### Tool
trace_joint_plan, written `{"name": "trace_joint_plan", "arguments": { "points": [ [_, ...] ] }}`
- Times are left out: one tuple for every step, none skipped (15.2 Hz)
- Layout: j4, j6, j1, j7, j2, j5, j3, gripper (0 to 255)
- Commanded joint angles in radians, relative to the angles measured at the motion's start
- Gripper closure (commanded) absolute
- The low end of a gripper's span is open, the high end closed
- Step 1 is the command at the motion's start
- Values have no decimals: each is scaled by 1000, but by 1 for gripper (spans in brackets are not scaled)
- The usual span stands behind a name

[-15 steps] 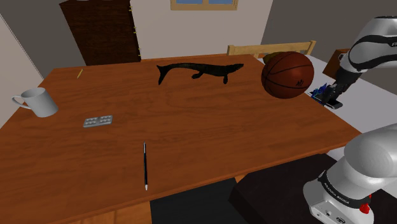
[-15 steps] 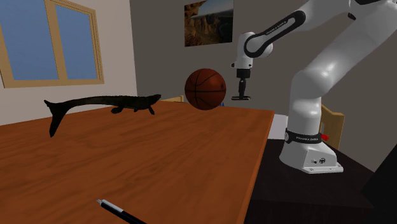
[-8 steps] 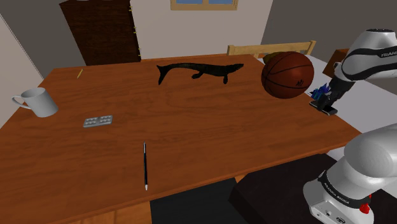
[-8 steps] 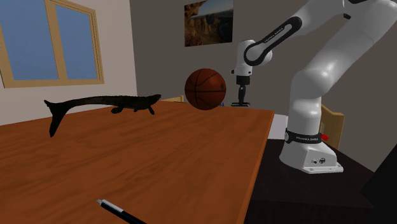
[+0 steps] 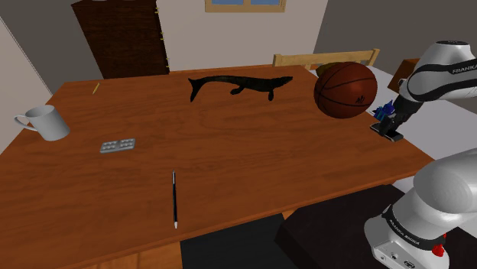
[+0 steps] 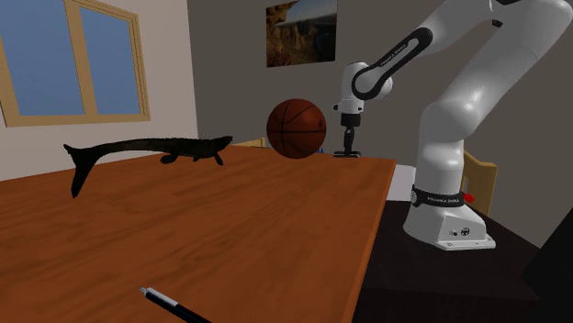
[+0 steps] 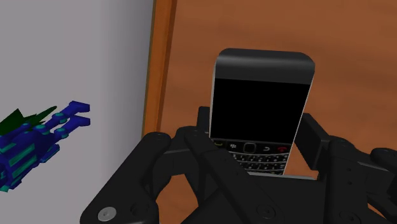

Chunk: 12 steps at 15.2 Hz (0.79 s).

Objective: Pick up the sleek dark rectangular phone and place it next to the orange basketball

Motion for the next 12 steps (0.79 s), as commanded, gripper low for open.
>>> {"name": "trace_joint_plan", "arguments": {
  "points": [
    [0,1,0,0,0,0,0,255],
    [0,1,0,0,0,0,0,255],
    [0,0,0,0,0,0,0,0],
    [0,0,0,0,0,0,0,0],
    [0,0,0,0,0,0,0,0],
    [0,0,0,0,0,0,0,0],
    [0,0,0,0,0,0,0,0],
    [0,0,0,0,0,0,0,0],
    [15,-47,-3,-1,-33,9,18,0],
    [31,-94,-4,-2,-63,19,36,0],
    [49,-138,-5,-3,-89,30,53,0],
    [64,-172,-5,-5,-108,39,67,0]
  ]
}}
